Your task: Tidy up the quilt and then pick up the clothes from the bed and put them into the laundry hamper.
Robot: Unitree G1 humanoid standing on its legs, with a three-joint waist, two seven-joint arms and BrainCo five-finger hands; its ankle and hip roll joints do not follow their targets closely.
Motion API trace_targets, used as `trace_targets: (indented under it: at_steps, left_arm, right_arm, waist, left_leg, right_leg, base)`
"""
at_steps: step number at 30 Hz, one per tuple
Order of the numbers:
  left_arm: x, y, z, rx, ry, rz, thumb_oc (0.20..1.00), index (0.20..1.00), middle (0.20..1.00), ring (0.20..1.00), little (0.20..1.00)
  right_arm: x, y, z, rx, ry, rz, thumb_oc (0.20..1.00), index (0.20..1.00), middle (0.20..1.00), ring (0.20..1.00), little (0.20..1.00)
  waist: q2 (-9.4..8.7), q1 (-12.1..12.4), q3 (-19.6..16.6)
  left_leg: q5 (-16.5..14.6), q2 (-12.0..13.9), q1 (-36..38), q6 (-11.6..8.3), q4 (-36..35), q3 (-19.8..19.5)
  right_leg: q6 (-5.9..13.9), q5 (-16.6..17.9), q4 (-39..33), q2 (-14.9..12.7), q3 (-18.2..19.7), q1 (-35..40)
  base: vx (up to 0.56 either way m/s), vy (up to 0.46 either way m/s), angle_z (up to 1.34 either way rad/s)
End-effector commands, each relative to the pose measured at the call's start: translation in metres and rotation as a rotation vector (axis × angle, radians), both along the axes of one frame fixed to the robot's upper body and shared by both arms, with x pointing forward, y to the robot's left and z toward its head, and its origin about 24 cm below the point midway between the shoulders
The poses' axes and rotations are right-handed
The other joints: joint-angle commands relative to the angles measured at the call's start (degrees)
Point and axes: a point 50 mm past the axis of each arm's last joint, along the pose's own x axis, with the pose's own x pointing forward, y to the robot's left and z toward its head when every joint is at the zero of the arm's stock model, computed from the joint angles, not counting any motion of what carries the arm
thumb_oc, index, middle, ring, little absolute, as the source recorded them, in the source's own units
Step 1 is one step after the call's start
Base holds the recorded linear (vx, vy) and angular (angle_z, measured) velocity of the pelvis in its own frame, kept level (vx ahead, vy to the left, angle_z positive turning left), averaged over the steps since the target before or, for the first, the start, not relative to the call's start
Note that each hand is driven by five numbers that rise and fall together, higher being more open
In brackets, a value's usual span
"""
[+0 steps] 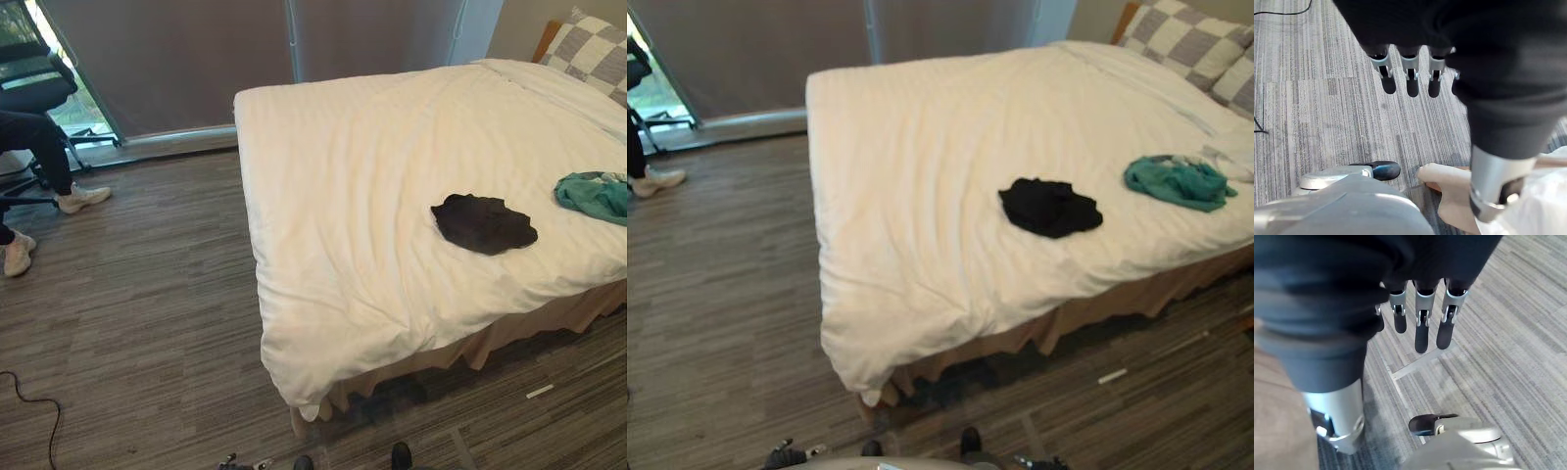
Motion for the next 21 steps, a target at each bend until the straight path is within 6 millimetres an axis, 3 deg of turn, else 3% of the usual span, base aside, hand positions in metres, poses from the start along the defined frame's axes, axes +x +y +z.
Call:
trace_targets:
  at_steps: [1,4,7,10,12,14,17,18,19,21]
  left_arm:
    - [0.003,-0.007,-0.002,0.007,0.048,-0.098,1.000,1.000,1.000,1.000,1.000]
    - [0.005,-0.006,-0.002,0.014,0.049,-0.147,1.000,1.000,1.000,1.000,1.000]
    - [0.007,-0.004,-0.001,0.019,0.040,-0.141,1.000,1.000,1.000,1.000,1.000]
    - [0.001,0.003,-0.001,0.034,0.059,-0.049,1.000,1.000,1.000,1.000,1.000]
    - [-0.003,0.005,-0.001,0.048,0.079,-0.039,1.000,1.000,1.000,1.000,1.000]
    - [-0.003,0.006,-0.001,0.049,0.086,-0.022,1.000,1.000,1.000,1.000,1.000]
    - [-0.004,0.003,-0.003,0.051,0.103,0.014,1.000,1.000,1.000,1.000,1.000]
    - [-0.004,0.002,-0.003,0.045,0.103,0.015,1.000,1.000,1.000,1.000,1.000]
    - [-0.004,-0.002,-0.004,0.037,0.105,0.015,1.000,1.000,1.000,1.000,1.000]
    - [-0.005,-0.008,-0.005,0.039,0.088,0.042,1.000,1.000,1.000,1.000,1.000]
  right_arm:
    - [0.022,-0.011,0.007,-0.046,-0.075,-0.027,1.000,1.000,1.000,1.000,1.000]
    - [0.022,-0.014,0.009,-0.046,-0.098,-0.062,1.000,1.000,1.000,1.000,1.000]
    - [0.017,-0.012,0.007,-0.025,-0.097,-0.085,1.000,1.000,1.000,1.000,1.000]
    - [0.019,-0.002,0.004,0.055,-0.117,-0.032,1.000,1.000,1.000,1.000,1.000]
    - [0.021,0.001,0.005,0.088,-0.149,-0.047,1.000,1.000,1.000,1.000,1.000]
    - [0.020,0.000,0.005,0.096,-0.164,-0.043,1.000,1.000,1.000,1.000,1.000]
    - [0.009,-0.002,0.002,0.114,-0.133,-0.024,1.000,1.000,1.000,1.000,1.000]
    - [0.008,-0.004,0.002,0.111,-0.124,-0.006,1.000,1.000,1.000,1.000,1.000]
    - [0.008,-0.006,0.003,0.104,-0.112,0.037,1.000,1.000,1.000,1.000,1.000]
    - [0.017,-0.010,0.005,0.081,-0.101,0.093,1.000,1.000,1.000,1.000,1.000]
  waist:
    - [-0.60,-1.53,4.40]
    - [-0.34,-3.23,5.07]
    - [-0.07,-4.35,6.10]
    - [-0.60,-3.13,8.27]
    - [-1.19,-2.45,8.81]
    - [-1.70,-3.18,8.41]
    - [-2.05,-6.08,6.24]
    - [-1.78,-6.39,5.68]
    - [-1.28,-6.51,4.93]
    - [-0.87,-5.58,4.37]
  left_leg:
    - [-5.39,-0.79,1.87,1.71,0.33,-2.44]
    - [-6.41,-0.29,2.90,1.93,1.51,0.28]
    - [-7.27,0.52,4.10,2.01,2.78,5.88]
    - [-9.87,3.27,6.77,1.46,7.57,20.71]
    - [-10.41,4.75,7.01,1.34,9.84,25.65]
    - [-11.40,5.61,7.60,1.05,11.32,27.33]
    - [-12.00,7.73,9.38,-0.33,13.59,25.56]
    - [-10.34,8.95,9.65,-1.32,14.83,25.14]
    - [-5.26,11.57,9.37,-3.52,19.20,23.28]
    - [1.70,14.37,5.83,-6.12,29.42,16.68]
  right_leg:
    - [5.86,-3.23,4.32,-3.22,3.09,0.67]
    - [6.50,-2.84,5.11,-3.86,3.82,-0.33]
    - [7.69,-2.10,7.54,-5.94,-0.45,-2.80]
    - [8.95,-0.54,15.36,-11.18,-19.64,-5.42]
    - [8.31,-0.94,16.33,-12.47,-25.75,-5.13]
    - [7.65,-1.02,15.08,-11.77,-26.50,-5.56]
    - [5.43,-1.91,13.63,-8.00,-20.96,-7.03]
    - [4.43,-2.81,13.85,-6.72,-20.24,-7.00]
    - [2.63,-4.06,13.73,-4.28,-18.99,-6.59]
    - [-0.72,-5.85,12.73,-0.56,-16.53,-5.09]
  base:
    - [0.01,-0.024,-0.32]
    - [-0.01,-0.023,-0.52]
    - [-0.03,-0.053,-1.07]
    - [0.03,-0.185,-2.37]
    - [0.05,-0.222,-3.27]
    - [0.12,-0.196,-1.61]
    - [0.23,-0.204,-1.51]
    - [0.26,-0.221,-0.92]
    - [0.29,-0.257,-0.98]
    - [0.29,-0.252,-0.99]
